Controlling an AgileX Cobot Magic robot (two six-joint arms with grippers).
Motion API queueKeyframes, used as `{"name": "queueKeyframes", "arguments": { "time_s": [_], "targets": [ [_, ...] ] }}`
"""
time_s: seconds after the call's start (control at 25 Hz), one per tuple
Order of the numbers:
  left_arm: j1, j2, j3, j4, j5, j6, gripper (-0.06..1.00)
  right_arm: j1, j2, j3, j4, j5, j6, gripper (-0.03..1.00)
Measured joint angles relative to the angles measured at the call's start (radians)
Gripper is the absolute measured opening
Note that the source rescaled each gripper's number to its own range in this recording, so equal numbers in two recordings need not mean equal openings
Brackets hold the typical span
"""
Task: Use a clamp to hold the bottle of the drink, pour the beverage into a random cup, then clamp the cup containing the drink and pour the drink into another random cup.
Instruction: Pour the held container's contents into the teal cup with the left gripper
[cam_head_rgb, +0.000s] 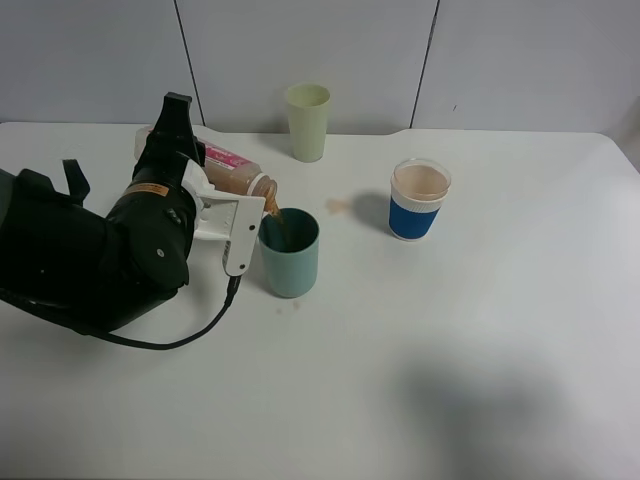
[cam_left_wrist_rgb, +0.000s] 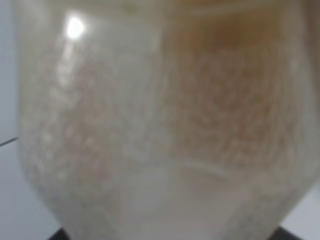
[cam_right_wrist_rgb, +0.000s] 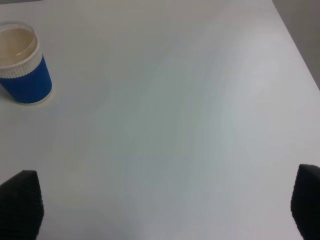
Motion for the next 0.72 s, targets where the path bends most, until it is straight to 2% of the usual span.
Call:
{"name": "queueKeyframes", "arguments": {
  "time_s": [0.72],
  "targets": [
    [0.0, 0.0, 0.0, 0.043, -0.023, 0.072, 0.07, 0.0, 0.0, 0.0, 0.0, 0.0, 0.0, 0.99]
  ]
}}
